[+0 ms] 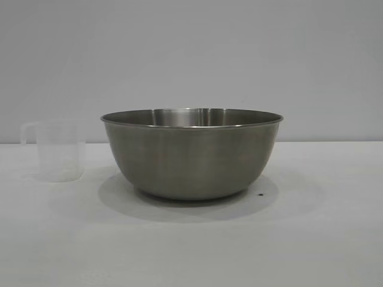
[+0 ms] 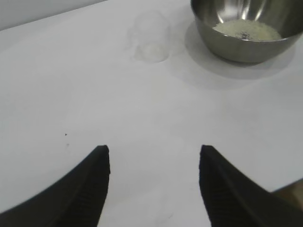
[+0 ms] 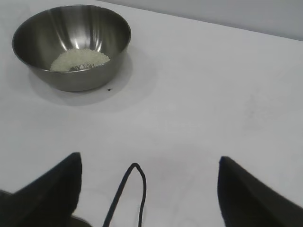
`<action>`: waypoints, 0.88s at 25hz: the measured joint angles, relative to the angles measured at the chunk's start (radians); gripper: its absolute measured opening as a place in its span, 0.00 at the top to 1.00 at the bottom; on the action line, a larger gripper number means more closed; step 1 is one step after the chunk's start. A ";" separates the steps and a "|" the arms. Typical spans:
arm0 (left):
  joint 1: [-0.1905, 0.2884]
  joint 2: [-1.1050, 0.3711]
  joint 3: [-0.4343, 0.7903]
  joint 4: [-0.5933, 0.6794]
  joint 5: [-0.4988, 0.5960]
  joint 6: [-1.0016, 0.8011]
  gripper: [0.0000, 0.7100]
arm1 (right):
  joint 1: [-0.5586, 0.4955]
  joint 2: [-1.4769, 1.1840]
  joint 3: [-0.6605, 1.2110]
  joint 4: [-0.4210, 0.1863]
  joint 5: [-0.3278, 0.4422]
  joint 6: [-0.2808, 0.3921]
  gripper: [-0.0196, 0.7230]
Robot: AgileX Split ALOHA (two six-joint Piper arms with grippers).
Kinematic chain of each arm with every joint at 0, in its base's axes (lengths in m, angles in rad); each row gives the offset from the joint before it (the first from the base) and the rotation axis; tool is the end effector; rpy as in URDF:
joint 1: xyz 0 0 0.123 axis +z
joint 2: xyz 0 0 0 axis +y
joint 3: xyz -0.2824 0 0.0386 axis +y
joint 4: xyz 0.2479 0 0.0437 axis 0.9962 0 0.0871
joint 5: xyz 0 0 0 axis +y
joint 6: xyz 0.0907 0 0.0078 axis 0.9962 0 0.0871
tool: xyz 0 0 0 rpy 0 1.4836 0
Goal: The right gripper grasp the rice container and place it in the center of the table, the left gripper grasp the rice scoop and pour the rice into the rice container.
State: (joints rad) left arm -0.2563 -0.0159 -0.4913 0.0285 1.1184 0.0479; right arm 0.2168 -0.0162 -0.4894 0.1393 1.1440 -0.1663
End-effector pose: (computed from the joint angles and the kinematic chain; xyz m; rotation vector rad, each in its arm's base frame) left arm -0.0079 0.0045 0.2701 0.3151 2.0719 -0.0916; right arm -0.0125 0.0090 0.2682 -0.4173 2.0783 0.1987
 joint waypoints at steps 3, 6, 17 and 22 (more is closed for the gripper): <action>0.000 0.000 0.000 0.012 0.000 -0.014 0.49 | 0.004 0.000 0.000 0.000 0.000 0.000 0.29; 0.000 0.000 0.000 0.014 0.000 -0.016 0.49 | 0.004 0.000 0.000 0.000 0.000 0.000 0.29; 0.042 -0.001 0.000 0.014 0.000 -0.017 0.49 | 0.004 0.000 0.000 0.000 0.000 0.000 0.29; 0.191 -0.002 0.000 0.014 0.000 -0.017 0.49 | 0.004 0.000 0.000 0.000 0.000 0.000 0.29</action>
State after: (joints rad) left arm -0.0657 -0.0182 -0.4913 0.0421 1.1184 0.0312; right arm 0.2206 -0.0162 -0.4894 0.1393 1.1440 -0.1663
